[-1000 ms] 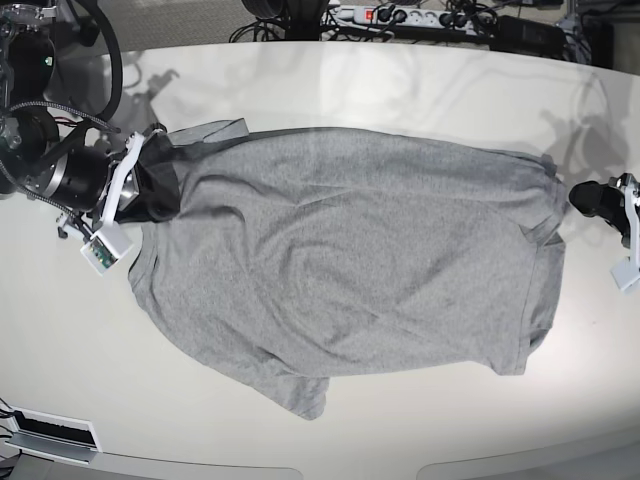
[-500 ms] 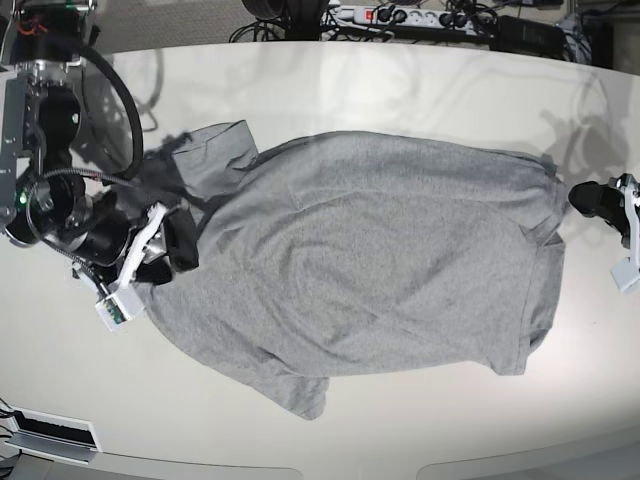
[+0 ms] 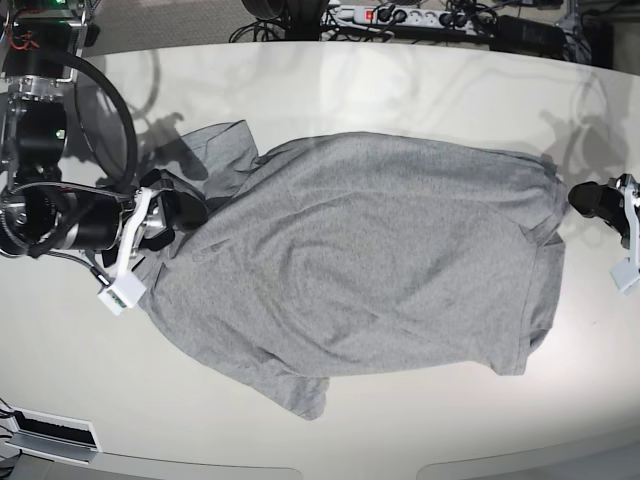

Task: Layout the t-shirt on the table in an organized manner, then fold the t-shirt properly
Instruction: 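Grasp the shirt edge with the right gripper and drag it outward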

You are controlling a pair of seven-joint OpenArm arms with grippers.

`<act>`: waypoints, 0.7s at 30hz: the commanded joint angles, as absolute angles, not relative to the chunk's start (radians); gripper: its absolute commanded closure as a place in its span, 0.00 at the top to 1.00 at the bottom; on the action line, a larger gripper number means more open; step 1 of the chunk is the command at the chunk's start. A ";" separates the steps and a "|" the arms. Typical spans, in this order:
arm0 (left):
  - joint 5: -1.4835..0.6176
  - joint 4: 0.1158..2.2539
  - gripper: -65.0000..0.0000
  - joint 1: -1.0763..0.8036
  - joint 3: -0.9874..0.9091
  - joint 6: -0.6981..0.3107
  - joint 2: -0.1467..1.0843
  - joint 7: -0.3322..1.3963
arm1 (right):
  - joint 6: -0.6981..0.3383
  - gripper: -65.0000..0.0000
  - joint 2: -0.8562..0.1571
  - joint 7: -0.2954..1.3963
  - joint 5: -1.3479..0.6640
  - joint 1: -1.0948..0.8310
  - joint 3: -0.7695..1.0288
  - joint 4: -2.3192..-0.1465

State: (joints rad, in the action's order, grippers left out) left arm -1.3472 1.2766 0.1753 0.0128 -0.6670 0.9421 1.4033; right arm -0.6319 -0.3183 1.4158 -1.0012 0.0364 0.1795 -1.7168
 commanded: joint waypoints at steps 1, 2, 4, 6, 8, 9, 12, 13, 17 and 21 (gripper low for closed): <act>-1.365 1.287 0.00 0.191 0.000 -0.673 0.970 1.396 | -0.641 0.59 -0.333 1.396 -1.054 0.052 0.213 -1.747; -1.365 1.287 0.00 0.191 0.000 -0.673 0.970 1.396 | -0.641 0.59 -0.334 1.396 -1.090 0.046 0.241 -1.754; -1.365 1.287 0.00 0.191 0.000 -0.673 0.970 1.396 | -0.641 0.59 -0.334 1.396 -1.158 0.023 0.299 -1.757; -1.365 1.287 0.00 0.191 0.000 -0.673 0.970 1.396 | -0.656 0.59 -0.335 1.396 -1.179 -0.018 0.347 -1.757; -1.365 1.287 0.00 0.191 0.000 -0.673 0.970 1.396 | -0.682 0.59 -0.335 1.396 -1.177 -0.068 0.377 -1.757; -1.365 1.287 0.00 0.191 0.000 -0.673 0.970 1.396 | -0.684 0.59 -0.335 1.396 -1.174 -0.095 0.387 -1.757; -1.366 1.287 0.00 0.192 0.000 -0.673 0.970 1.396 | -0.698 0.59 -0.335 1.396 -1.169 -0.172 0.403 -1.757; -1.365 1.287 0.00 0.192 0.000 -0.673 0.970 1.396 | -0.698 0.59 -0.334 1.396 -1.148 -0.196 0.407 -1.757; -1.365 1.287 0.00 0.191 0.000 -0.673 0.970 1.396 | -0.698 0.59 -0.326 1.261 -0.955 -0.270 0.406 -1.748; -1.368 1.287 0.00 0.192 0.000 -0.673 0.970 1.396 | -0.681 0.61 -0.295 1.104 -0.789 -0.290 0.406 -1.702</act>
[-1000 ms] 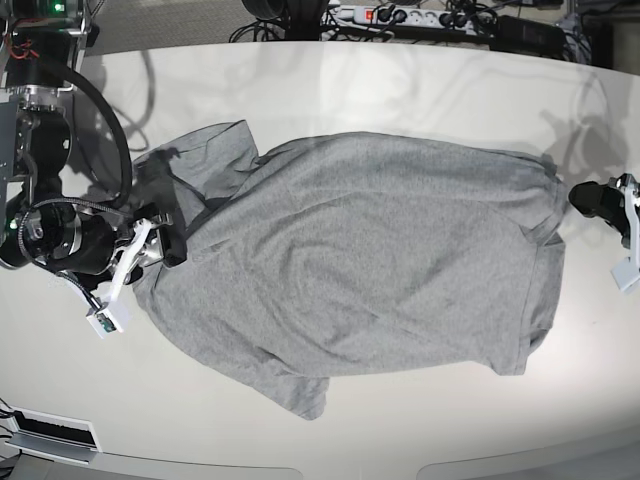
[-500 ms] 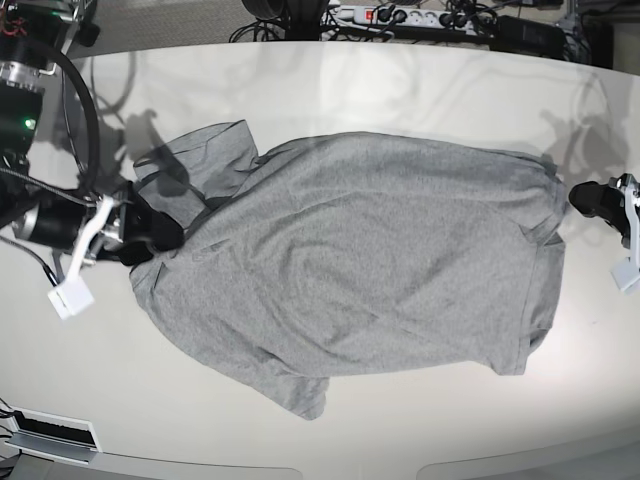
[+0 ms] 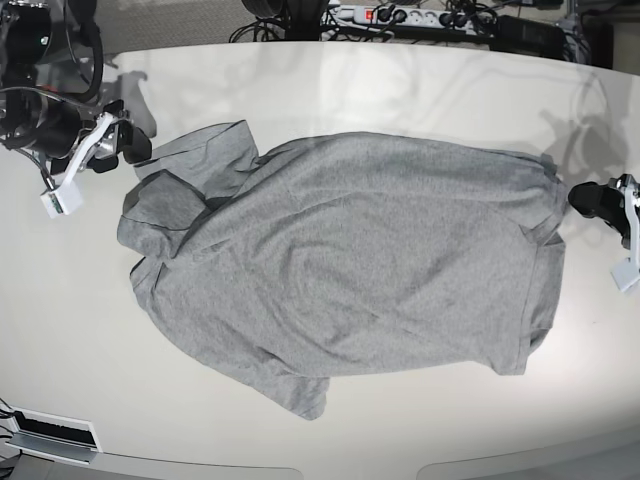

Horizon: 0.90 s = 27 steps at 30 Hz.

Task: Layout the t-shirt on the table in an organized manner, then fold the t-shirt properly
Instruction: 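Grasp the shirt edge with the right gripper and drag it outward, then pull the shirt collar corner with the right gripper away from the body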

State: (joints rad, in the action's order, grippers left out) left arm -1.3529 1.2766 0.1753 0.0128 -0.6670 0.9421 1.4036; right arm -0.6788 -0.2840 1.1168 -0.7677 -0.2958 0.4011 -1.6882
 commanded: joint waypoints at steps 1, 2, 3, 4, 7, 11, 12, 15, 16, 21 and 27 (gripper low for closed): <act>-1.374 1.287 0.00 0.192 0.000 -0.673 0.970 1.396 | -0.680 0.61 -0.285 1.090 -0.777 -0.287 0.405 -1.687; -1.376 1.287 0.00 0.192 0.000 -0.673 0.970 1.396 | -0.680 0.61 -0.276 1.083 -0.776 -0.283 0.405 -1.672; -1.377 1.287 0.00 0.192 0.000 -0.673 0.970 1.396 | -0.681 0.61 -0.267 1.081 -0.780 -0.278 0.405 -1.659; -1.377 1.287 0.00 0.192 0.000 -0.673 0.970 1.396 | -0.681 0.64 -0.257 1.082 -0.779 -0.268 0.405 -1.645; -1.380 1.287 0.00 0.191 0.000 -0.673 0.970 1.396 | -0.689 0.71 -0.238 1.074 -0.767 -0.235 0.405 -1.591; -1.380 1.287 0.00 0.191 0.000 -0.673 0.970 1.396 | -0.685 0.72 -0.233 1.032 -0.722 -0.184 0.405 -1.511; -1.381 1.287 0.00 0.191 0.000 -0.673 0.970 1.396 | -0.678 0.72 -0.233 1.020 -0.709 -0.173 0.405 -1.491; -1.381 1.287 0.00 0.191 0.000 -0.673 0.970 1.396 | -0.670 0.72 -0.233 1.010 -0.678 -0.138 0.405 -1.417; -1.381 1.287 0.00 0.191 0.000 -0.673 0.970 1.396 | -0.671 0.72 -0.233 1.009 -0.675 -0.129 0.405 -1.390; -1.380 1.287 0.00 0.191 0.000 -0.673 0.970 1.396 | -0.698 0.72 -0.233 0.988 -0.676 -0.092 0.405 -1.258; -1.381 1.287 0.00 0.192 0.000 -0.673 0.970 1.396 | -0.698 0.71 -0.233 1.003 -0.680 -0.083 0.405 -1.209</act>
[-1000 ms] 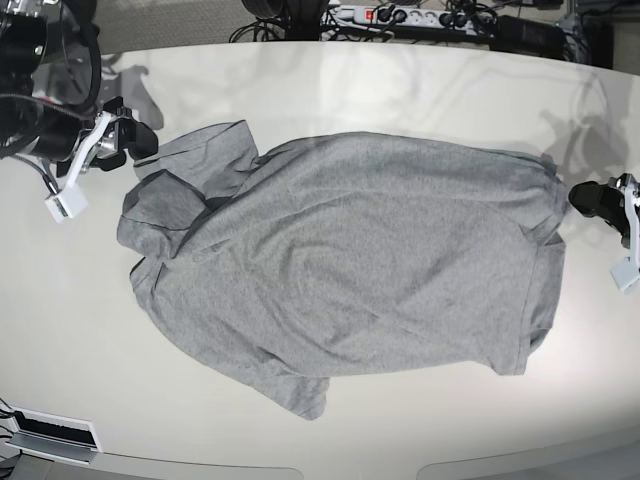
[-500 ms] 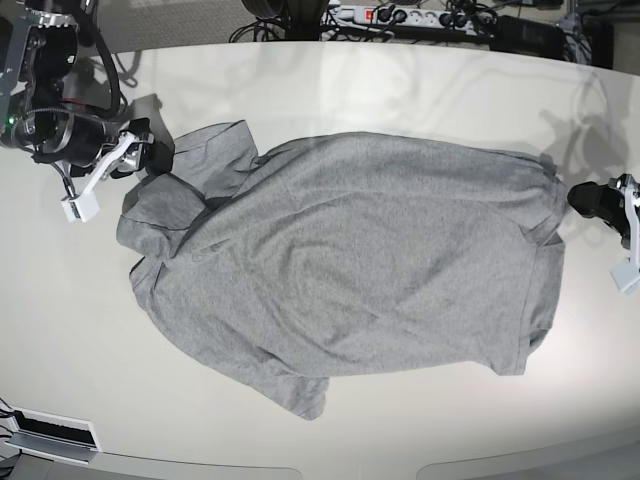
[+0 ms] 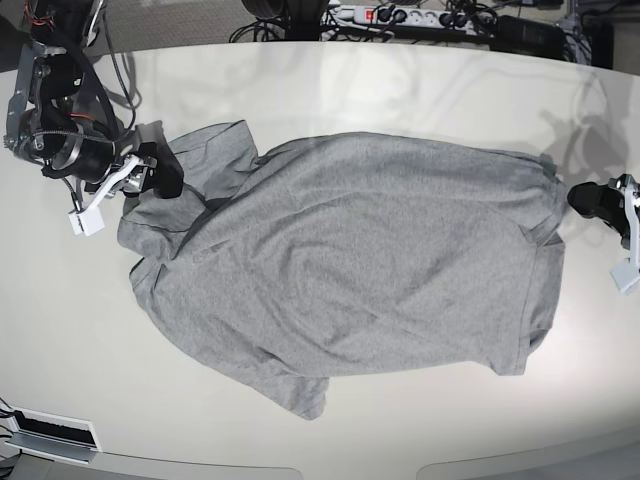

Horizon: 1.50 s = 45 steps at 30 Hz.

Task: Layout the t-shirt on the table in an organized manner, then fold the t-shirt properly
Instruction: 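Pull the shirt collar corner with the right gripper away from the body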

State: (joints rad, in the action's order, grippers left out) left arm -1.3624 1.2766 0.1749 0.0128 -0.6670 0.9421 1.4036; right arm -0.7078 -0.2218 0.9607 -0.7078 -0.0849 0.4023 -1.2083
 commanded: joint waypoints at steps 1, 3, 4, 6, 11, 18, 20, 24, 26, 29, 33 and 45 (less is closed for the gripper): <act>-1.381 1.287 0.00 0.192 0.000 -0.674 0.970 1.396 | -0.698 0.68 -0.233 1.018 -0.680 -0.083 0.405 -1.209; -1.381 1.287 0.00 0.192 0.000 -0.681 0.970 1.396 | -0.698 0.60 -0.234 1.069 -0.712 -0.083 0.405 -1.209; -1.381 1.287 0.00 0.192 0.000 -0.681 0.970 1.396 | -0.698 0.57 -0.234 1.112 -0.747 -0.083 0.405 -1.209; -1.381 1.287 0.00 0.192 0.000 -0.680 0.970 1.396 | -0.698 0.56 -0.234 1.206 -0.830 -0.083 0.405 -1.209; -1.382 1.287 0.00 0.191 0.000 -0.680 0.970 1.396 | -0.698 0.56 -0.234 1.267 -0.913 -0.091 0.405 -1.209; -1.381 1.287 0.00 0.192 0.000 -0.680 0.970 1.396 | -0.698 0.50 -0.233 1.093 -0.750 -0.091 0.405 -1.209; -1.381 1.287 0.00 0.191 0.000 -0.680 0.970 1.396 | -0.698 0.45 -0.233 1.082 -0.751 -0.091 0.405 -1.209; -1.382 1.287 0.00 0.192 0.000 -0.680 0.970 1.396 | -0.698 0.09 -0.234 1.109 -0.753 -0.088 0.405 -1.209; -1.382 1.287 0.00 0.192 0.000 -0.680 0.970 1.396 | -0.698 0.00 -0.236 1.176 -0.792 -0.088 0.405 -1.212; -1.387 1.287 0.00 0.201 -0.002 -0.680 0.976 1.396 | -0.698 0.00 -0.246 1.313 -0.920 -0.089 0.405 -1.234; -1.422 1.287 0.00 0.203 -0.009 -0.680 0.993 1.396 | -0.698 0.00 -0.292 1.396 -1.106 -0.122 0.405 -1.314; -1.426 1.287 0.00 0.202 -0.016 -0.680 0.998 1.396 | -0.698 0.00 -0.400 1.396 -1.290 -0.327 0.406 -1.692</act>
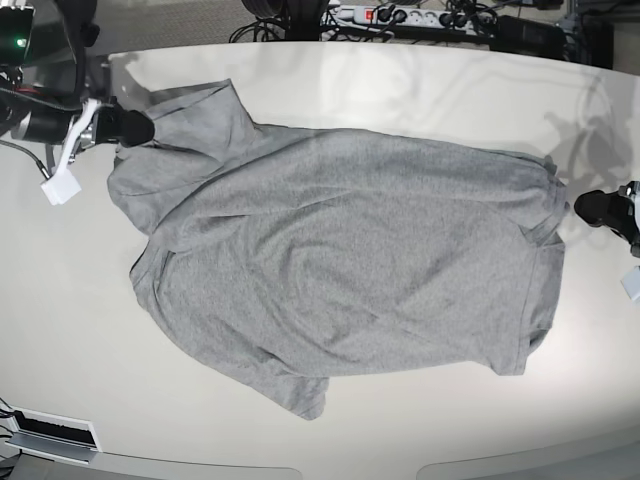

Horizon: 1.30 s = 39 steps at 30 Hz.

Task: Layout the t-shirt on the table in an organized manner, then fold the t-shirt properly
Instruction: 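Pull the shirt collar corner with the right gripper away from the body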

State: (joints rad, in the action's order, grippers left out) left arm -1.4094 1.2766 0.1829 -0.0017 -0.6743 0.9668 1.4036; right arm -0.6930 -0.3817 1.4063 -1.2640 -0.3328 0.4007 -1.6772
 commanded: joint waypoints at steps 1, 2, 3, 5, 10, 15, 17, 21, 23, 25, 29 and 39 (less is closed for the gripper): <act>-1.426 1.287 0.00 0.202 -0.016 -0.680 0.998 1.396 | -0.698 0.00 -0.403 1.396 -1.290 -0.346 0.406 -1.715; -1.426 1.287 0.00 0.202 -0.016 -0.680 0.998 1.396 | -0.698 0.00 -0.406 1.396 -1.289 -0.367 0.406 -1.740; -1.426 1.287 0.00 0.202 -0.016 -0.680 0.998 1.396 | -0.698 0.00 -0.408 1.396 -1.287 -0.387 0.406 -1.765; -1.426 1.287 0.00 0.202 -0.016 -0.680 0.998 1.396 | -0.698 0.00 -0.408 1.396 -1.286 -0.426 0.406 -1.814; -1.427 1.287 0.00 0.202 -0.016 -0.680 0.998 1.396 | -0.698 0.00 -0.420 1.396 -1.286 -0.512 0.406 -1.923; -1.427 1.287 0.00 0.202 -0.016 -0.680 0.998 1.396 | -0.698 0.00 -0.439 1.396 -1.283 -0.540 0.406 -1.974; -1.426 1.287 0.00 0.202 -0.016 -0.680 0.998 1.396 | -0.698 0.16 -0.438 1.396 -1.283 -0.540 0.406 -1.974; -1.427 1.287 0.00 0.202 -0.016 -0.680 0.998 1.396 | -0.698 0.49 -0.438 1.396 -1.256 -0.540 0.406 -1.974; -1.426 1.287 0.00 0.202 -0.016 -0.680 0.998 1.396 | -0.698 0.45 -0.438 1.396 -1.217 -0.540 0.406 -1.974; -1.426 1.287 0.00 0.202 -0.016 -0.680 0.998 1.396 | -0.698 0.26 -0.438 1.396 -1.167 -0.540 0.406 -1.974; -1.426 1.287 0.00 0.202 -0.016 -0.680 0.998 1.396 | -0.698 0.01 -0.438 1.396 -1.124 -0.540 0.406 -1.974; -1.427 1.287 0.00 0.194 -0.016 -0.680 0.997 1.396 | -0.698 0.60 -0.373 1.256 -0.878 -0.564 0.406 -1.930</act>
State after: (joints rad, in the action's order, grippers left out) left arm -1.4082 1.2766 0.1780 -0.0017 -0.6743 0.9672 1.4036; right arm -0.6933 -0.3614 1.2564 -0.8600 -0.5648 0.4004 -1.9175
